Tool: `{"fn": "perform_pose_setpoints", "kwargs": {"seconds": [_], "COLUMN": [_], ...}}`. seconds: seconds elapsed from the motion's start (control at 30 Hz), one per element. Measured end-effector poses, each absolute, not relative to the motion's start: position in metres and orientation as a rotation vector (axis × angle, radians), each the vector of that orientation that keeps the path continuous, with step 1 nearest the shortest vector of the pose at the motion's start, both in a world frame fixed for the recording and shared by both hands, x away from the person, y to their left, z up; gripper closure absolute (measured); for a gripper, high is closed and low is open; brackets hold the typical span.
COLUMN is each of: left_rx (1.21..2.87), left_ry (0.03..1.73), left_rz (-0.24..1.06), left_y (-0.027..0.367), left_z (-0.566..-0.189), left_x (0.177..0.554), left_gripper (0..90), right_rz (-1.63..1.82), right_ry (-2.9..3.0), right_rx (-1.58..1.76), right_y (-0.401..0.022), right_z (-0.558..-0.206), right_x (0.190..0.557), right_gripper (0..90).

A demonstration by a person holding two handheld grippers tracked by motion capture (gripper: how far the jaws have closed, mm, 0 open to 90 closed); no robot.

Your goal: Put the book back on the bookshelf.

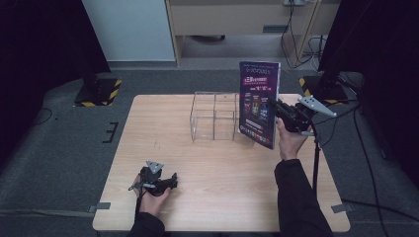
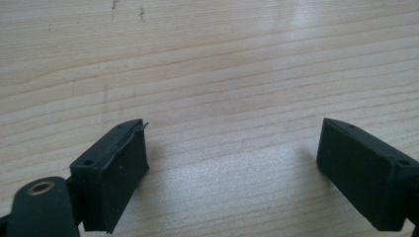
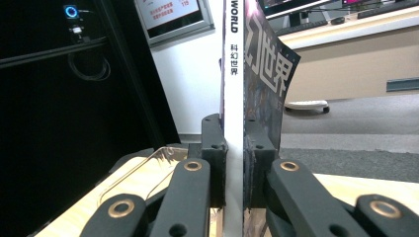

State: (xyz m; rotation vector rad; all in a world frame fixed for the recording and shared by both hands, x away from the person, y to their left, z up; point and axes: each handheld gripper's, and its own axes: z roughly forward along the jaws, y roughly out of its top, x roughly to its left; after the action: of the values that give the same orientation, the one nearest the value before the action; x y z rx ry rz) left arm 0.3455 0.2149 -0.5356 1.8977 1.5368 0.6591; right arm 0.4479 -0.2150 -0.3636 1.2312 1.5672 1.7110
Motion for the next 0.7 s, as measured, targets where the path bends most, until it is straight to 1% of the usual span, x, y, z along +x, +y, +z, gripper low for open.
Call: {"fn": "perform_pose_setpoints", "kwargs": {"seconds": [0.7], "left_rx": [1.898], "left_ry": [1.537], "left_rz": [0.659], "left_y": [0.215], "left_z": [-0.536], "left_x": [0.346], "left_gripper": [11.0], "right_rz": [1.615], "right_ry": [1.568], "right_rx": [1.229], "right_y": [-0.196], "right_z": [-0.384], "right_x": [0.466], "right_gripper": [83.0]}}
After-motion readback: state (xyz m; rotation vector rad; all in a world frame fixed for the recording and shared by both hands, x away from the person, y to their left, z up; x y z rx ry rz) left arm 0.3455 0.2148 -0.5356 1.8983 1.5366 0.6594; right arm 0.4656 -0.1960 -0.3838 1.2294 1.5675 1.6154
